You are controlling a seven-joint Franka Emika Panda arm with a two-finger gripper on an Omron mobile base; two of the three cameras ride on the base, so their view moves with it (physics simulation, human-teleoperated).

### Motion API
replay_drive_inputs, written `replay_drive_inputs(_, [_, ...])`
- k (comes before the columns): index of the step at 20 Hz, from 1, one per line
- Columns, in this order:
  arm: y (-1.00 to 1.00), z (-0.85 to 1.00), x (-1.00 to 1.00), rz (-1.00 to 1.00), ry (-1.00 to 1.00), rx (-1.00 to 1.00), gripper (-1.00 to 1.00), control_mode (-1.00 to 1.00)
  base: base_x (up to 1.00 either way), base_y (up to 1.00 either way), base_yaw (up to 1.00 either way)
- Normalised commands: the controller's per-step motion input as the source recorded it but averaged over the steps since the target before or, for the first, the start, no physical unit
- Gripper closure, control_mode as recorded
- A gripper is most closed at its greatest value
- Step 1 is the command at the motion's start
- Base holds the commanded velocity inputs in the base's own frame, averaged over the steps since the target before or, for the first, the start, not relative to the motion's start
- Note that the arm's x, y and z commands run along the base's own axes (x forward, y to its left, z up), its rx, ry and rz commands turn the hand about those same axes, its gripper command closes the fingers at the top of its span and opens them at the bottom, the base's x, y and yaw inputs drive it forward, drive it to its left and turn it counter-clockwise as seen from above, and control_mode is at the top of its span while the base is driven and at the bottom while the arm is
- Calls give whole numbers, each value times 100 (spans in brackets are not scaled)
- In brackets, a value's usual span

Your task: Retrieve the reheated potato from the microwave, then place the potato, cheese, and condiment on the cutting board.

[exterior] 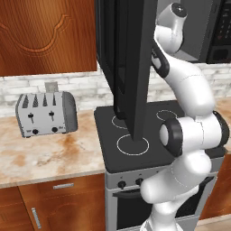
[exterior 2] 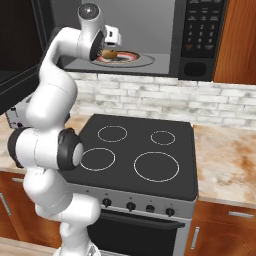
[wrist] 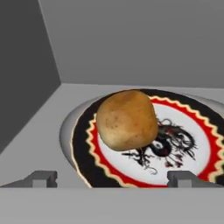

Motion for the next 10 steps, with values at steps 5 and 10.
replay_drive_inputs(5, [0, 0, 31, -10, 0, -9, -100, -100, 0, 0, 0])
replay_drive_inputs(10, [0, 0, 25, -9, 0, -3, -100, -100, 0, 0, 0])
